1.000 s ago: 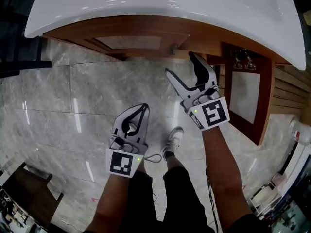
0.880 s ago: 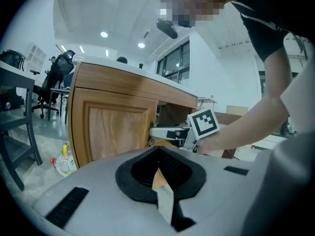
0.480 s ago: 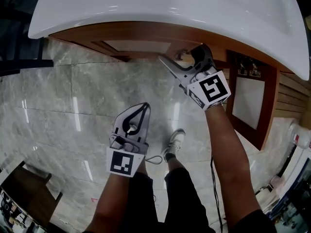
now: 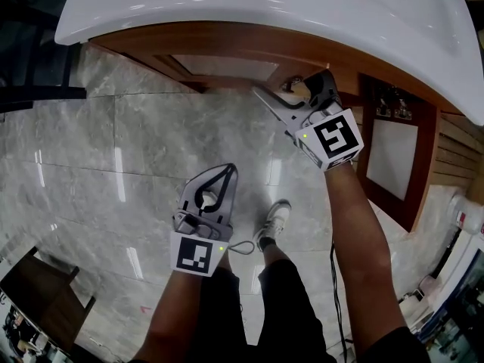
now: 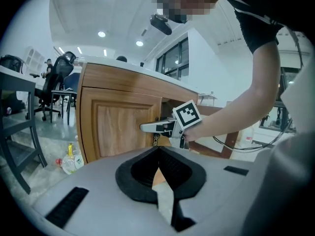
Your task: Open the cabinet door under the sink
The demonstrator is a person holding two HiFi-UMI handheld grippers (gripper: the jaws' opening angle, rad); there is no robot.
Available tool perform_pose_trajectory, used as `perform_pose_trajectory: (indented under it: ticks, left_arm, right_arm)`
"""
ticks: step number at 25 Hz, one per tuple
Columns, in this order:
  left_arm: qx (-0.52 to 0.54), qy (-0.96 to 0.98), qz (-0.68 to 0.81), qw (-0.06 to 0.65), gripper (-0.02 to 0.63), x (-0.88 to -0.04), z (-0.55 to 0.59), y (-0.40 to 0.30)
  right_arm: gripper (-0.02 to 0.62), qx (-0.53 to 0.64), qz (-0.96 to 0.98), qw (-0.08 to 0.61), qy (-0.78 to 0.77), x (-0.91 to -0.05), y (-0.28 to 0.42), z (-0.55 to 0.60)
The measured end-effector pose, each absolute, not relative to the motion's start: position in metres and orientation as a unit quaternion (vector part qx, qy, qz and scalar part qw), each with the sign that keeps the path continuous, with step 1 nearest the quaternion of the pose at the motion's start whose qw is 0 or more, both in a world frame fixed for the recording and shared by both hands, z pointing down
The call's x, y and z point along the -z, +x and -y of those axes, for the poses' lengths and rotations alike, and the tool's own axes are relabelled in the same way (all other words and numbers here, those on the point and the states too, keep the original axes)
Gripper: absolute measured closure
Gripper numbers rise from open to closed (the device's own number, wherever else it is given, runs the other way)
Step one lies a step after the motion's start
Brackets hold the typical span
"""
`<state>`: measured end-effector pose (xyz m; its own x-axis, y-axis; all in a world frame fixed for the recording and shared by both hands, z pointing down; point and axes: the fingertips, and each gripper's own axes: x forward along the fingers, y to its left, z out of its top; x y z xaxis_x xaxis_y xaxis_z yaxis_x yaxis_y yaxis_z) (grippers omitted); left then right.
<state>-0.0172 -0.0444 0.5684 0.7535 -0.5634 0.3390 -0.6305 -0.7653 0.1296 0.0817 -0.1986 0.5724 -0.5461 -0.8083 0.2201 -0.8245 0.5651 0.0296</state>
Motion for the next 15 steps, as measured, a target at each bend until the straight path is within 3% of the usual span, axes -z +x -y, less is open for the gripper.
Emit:
perform_pose_trajectory:
  ticks: [6,15]
  left_arm:
    - [-0.172,0.93,0.31,0.099,0.584,-0.574,0.034,-0.031]
    - [-0.127,0.916,0.357,0.134,0.584,-0.567,0.031,-0.049]
  right_arm:
    - [0.242,-0.039,0.877,0.108,0.467,-0.572,0.078,0.187]
    - [0.242,-0.046,0.862,0.097,0.495,-0.57,0.061,0.159]
